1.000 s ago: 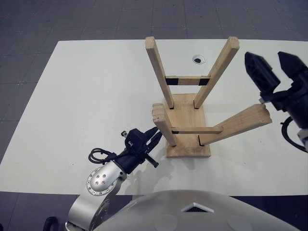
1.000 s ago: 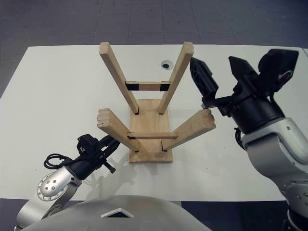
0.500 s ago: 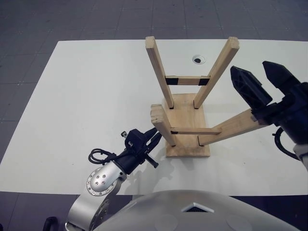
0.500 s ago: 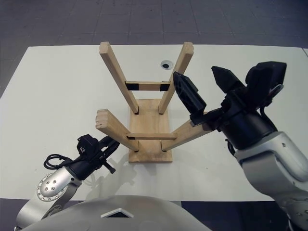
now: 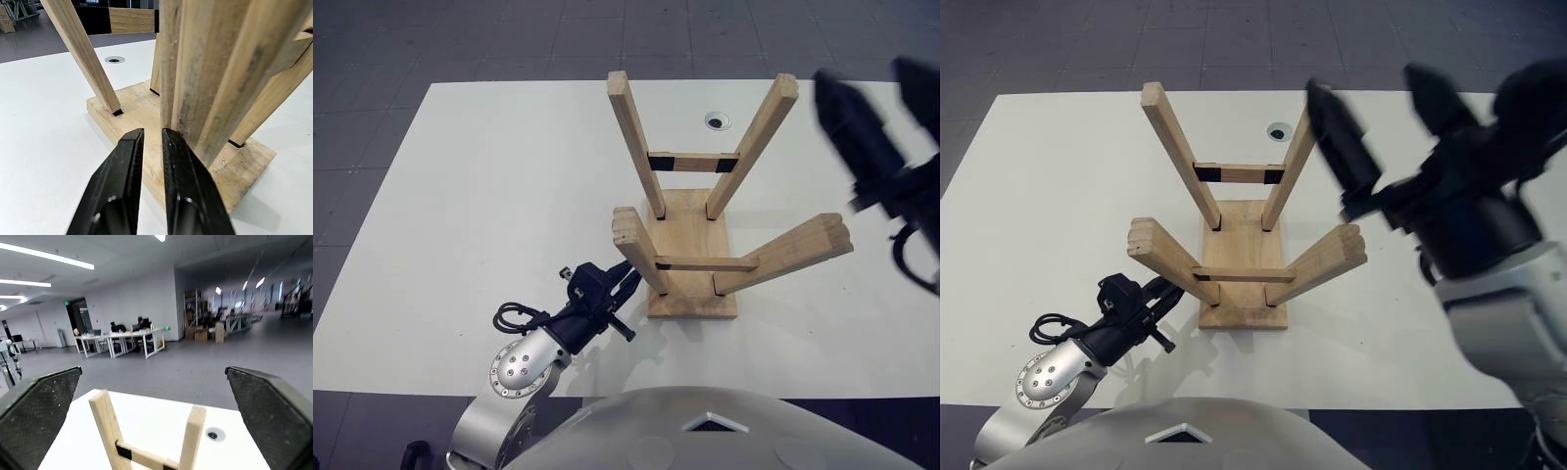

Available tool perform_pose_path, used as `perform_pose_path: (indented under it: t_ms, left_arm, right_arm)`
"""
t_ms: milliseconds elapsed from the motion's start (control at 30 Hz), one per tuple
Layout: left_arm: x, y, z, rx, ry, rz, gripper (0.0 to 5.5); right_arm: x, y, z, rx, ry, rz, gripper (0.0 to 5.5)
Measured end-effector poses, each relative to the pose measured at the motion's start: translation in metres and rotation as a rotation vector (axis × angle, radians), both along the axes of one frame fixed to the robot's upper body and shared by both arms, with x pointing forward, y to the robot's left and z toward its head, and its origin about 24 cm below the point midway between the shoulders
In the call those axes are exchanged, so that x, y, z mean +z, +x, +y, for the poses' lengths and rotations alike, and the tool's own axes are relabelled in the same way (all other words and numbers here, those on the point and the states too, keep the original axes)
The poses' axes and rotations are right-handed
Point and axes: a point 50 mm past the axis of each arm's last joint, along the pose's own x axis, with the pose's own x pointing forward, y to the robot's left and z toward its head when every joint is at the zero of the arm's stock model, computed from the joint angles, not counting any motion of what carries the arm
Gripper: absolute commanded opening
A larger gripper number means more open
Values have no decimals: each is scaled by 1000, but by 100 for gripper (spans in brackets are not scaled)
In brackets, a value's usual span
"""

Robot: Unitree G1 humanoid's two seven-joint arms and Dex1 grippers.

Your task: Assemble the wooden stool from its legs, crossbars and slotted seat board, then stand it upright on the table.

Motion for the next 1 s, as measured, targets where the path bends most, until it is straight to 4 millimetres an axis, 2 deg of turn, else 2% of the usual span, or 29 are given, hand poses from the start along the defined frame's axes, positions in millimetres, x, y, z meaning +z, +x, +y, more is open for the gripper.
perform_pose_path:
  t_ms: [67,167,267,367,500,600,667,800,900,1000]
  left_arm:
    - [-1,0,1,-1,14,1,70]
    - [-6,3,9,10,69,6,70]
    - [-13,8,18,25,144,9,70]
    - [-18,15,21,19,203,1,70]
    - [-11,23,2,-90,188,-57,70]
    - [-11,22,-15,-150,170,-68,70]
    - [-21,25,-17,-162,210,-49,70]
    - [-43,39,3,-121,333,-10,70]
    - [-39,45,11,-90,340,-26,70]
    - [-32,42,-2,-109,280,-55,70]
  right_arm:
    - [7,4,-23,-110,-8,-38,548]
    - [-7,12,-49,-218,-58,5,548]
    - [-42,29,-74,-315,-168,116,548]
    - [-87,43,-87,-387,-425,225,548]
    - [-142,25,-88,-325,-730,392,548]
    - [-161,-3,-84,-161,-1035,467,548]
    - [-161,-19,-67,-8,-1091,464,548]
    - [-138,-25,-45,65,-1062,348,548]
    - [-138,-28,-43,83,-1067,360,548]
    - [-146,-38,-43,158,-1146,406,548]
